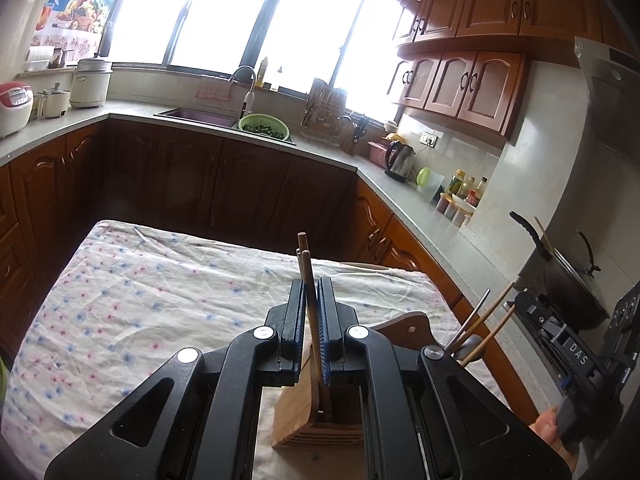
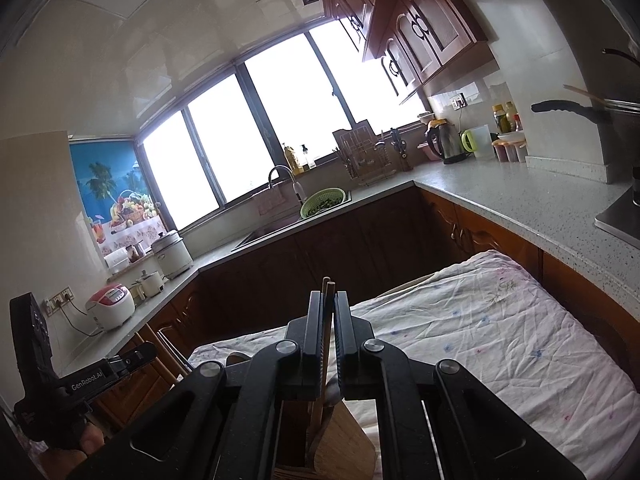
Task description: Organize utensils
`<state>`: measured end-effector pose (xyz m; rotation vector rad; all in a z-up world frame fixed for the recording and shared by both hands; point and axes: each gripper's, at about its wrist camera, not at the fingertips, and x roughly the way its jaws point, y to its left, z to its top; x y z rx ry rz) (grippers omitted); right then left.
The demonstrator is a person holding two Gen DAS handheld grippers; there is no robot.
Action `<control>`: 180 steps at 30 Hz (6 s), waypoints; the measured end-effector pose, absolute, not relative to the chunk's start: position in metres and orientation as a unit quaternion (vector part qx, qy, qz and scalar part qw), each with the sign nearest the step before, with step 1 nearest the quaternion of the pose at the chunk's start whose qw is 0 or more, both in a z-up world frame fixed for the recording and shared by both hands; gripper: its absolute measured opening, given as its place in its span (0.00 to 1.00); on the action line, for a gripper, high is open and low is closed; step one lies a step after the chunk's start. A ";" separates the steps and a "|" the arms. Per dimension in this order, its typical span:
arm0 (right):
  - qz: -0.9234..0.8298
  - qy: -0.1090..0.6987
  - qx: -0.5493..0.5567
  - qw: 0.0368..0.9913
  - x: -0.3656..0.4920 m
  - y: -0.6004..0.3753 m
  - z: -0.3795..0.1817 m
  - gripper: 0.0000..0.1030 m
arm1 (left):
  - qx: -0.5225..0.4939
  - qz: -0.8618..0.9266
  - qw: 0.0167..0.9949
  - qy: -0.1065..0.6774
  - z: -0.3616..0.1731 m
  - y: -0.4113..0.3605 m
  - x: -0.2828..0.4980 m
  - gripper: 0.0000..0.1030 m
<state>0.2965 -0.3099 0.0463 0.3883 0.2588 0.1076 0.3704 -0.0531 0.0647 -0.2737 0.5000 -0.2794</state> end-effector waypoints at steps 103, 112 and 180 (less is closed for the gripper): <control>0.047 0.131 0.048 0.989 0.027 -0.256 -0.042 1.00 | -0.011 -0.032 0.977 0.210 -0.033 -0.028 0.062 1.00; 0.053 0.119 0.043 0.991 0.016 -0.251 -0.046 1.00 | -0.007 -0.018 0.979 0.203 -0.036 -0.030 0.055 1.00; 0.076 0.076 0.030 0.994 -0.003 -0.236 -0.048 1.00 | 0.017 -0.003 0.987 0.159 -0.027 -0.034 0.033 1.00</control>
